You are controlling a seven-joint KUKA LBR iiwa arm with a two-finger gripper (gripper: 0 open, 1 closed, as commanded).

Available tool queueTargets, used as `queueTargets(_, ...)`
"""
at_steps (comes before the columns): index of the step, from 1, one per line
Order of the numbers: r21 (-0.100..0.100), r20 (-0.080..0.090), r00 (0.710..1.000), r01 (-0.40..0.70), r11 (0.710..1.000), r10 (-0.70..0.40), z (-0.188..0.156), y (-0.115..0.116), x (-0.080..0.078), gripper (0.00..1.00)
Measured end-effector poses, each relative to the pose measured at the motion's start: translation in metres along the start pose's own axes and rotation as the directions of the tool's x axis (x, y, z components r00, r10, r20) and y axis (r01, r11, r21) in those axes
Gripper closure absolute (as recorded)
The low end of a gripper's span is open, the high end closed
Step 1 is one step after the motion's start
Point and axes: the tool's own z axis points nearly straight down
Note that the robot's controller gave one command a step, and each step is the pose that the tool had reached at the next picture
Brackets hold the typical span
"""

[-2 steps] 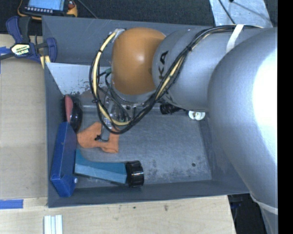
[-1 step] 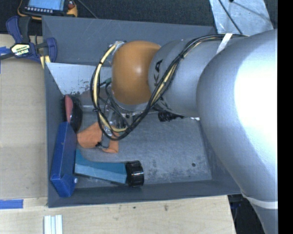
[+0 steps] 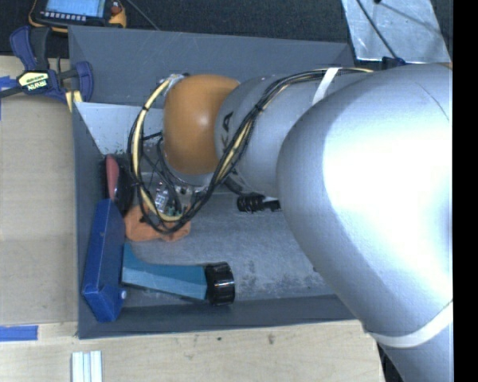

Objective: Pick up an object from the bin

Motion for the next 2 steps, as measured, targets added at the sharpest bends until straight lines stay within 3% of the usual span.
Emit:
queueTargets(1,0.000,0.000,1.000,0.000,1.000,0.000,0.000,0.000,0.000,1.00)
queueTargets(2,0.005,-0.006,1.000,-0.002,1.000,0.002,-0.062,0.001,0.006,1.00)
